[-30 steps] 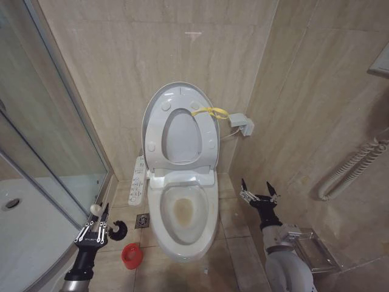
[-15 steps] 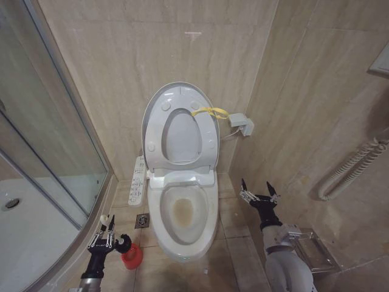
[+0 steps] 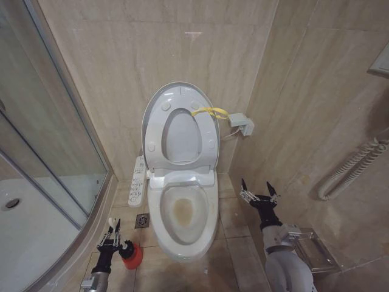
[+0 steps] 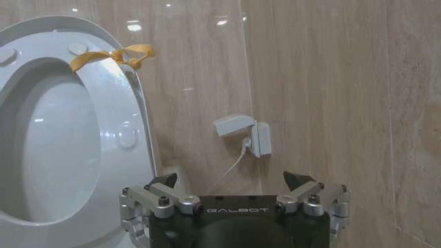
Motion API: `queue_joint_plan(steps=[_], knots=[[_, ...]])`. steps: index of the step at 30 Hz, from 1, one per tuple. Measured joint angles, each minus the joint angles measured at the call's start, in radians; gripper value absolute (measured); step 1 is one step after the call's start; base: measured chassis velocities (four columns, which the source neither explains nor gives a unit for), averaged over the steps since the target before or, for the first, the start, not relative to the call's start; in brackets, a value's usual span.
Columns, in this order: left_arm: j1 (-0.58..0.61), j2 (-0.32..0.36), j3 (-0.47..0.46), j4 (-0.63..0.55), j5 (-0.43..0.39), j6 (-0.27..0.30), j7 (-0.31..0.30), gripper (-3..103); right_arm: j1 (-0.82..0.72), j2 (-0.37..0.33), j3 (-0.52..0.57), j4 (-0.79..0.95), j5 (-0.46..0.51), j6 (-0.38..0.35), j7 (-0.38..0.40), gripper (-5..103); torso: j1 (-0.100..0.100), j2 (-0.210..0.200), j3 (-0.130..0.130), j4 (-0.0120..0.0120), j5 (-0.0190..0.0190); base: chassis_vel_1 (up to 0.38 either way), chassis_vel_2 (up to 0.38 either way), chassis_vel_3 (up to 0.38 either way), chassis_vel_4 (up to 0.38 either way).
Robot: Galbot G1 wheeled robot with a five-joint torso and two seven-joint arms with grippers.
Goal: Open the toilet lid, clean the toilet bowl with a toilet brush, close the toilet lid, and flush.
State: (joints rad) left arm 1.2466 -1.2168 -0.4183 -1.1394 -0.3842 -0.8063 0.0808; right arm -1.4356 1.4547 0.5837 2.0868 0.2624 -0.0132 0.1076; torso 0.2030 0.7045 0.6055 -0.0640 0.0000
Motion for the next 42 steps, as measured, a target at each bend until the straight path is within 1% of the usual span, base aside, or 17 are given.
queue_joint_plan(steps=[4,5,8,20,22,23,28,33,38,39,42], knots=[[-0.065,-0.003,0.029,0.083,-0.015,-0.009,0.021,17,0.0,0.0,0.0,0.0,0.0,0.0,0.0,100,0.0,0.0,0.0,0.0,0.0,0.0,0.0,0.0,0.0],[-0.065,-0.003,0.029,0.083,-0.015,-0.009,0.021,17,0.0,0.0,0.0,0.0,0.0,0.0,0.0,100,0.0,0.0,0.0,0.0,0.0,0.0,0.0,0.0,0.0],[-0.111,-0.008,0.048,0.143,-0.018,-0.01,0.029,17,0.0,0.0,0.0,0.0,0.0,0.0,0.0,100,0.0,0.0,0.0,-0.0002,0.0,0.0,0.0,0.0,0.0],[-0.189,-0.025,0.098,0.272,-0.018,-0.011,0.051,17,0.0,0.0,0.0,0.0,0.0,0.0,0.0,100,0.0,0.0,0.0,0.0,0.0002,0.0,0.0,0.0,0.0],[-0.192,-0.026,0.1,0.278,-0.018,-0.011,0.053,17,0.0,0.0,0.0,0.0,0.0,0.0,0.0,100,0.0,0.0,0.0,0.0,0.0001,0.0,0.0,0.0,0.0],[-0.205,-0.031,0.106,0.304,-0.015,-0.011,0.06,17,0.0,0.0,0.0,0.0,0.0,0.0,0.0,100,0.0,0.0,0.0,-0.0001,-0.0004,0.0,0.0,0.0,0.0],[-0.231,-0.035,0.11,0.371,0.0,-0.011,0.08,17,0.0,0.0,0.0,0.0,0.0,0.0,0.0,100,0.0,0.0,0.0,-0.0001,-0.0002,0.0,0.0,0.0,0.0],[-0.233,-0.035,0.108,0.388,0.006,-0.011,0.087,17,0.0,0.0,0.0,0.0,0.0,0.0,0.0,100,0.0,0.0,0.0,0.0,-0.0001,0.0,0.0,0.0,0.0],[-0.214,-0.03,0.108,0.362,0.013,-0.005,0.065,17,0.0,0.0,0.0,0.0,0.0,0.0,0.0,100,0.0,0.0,0.0,-0.0001,0.0,0.0,0.0,0.0,0.0],[-0.205,-0.029,0.108,0.347,0.015,0.001,0.058,14,0.0,0.0,0.0,0.0,0.0,0.0,0.0,100,0.0,0.0,0.0,0.0,0.0,0.0,0.0,0.0,0.0],[-0.195,-0.028,0.107,0.332,0.016,0.007,0.051,14,0.0,0.0,0.0,0.0,0.0,0.0,0.0,100,0.0,0.0,0.0,0.0,-0.0001,0.0,0.0,0.0,0.0]])
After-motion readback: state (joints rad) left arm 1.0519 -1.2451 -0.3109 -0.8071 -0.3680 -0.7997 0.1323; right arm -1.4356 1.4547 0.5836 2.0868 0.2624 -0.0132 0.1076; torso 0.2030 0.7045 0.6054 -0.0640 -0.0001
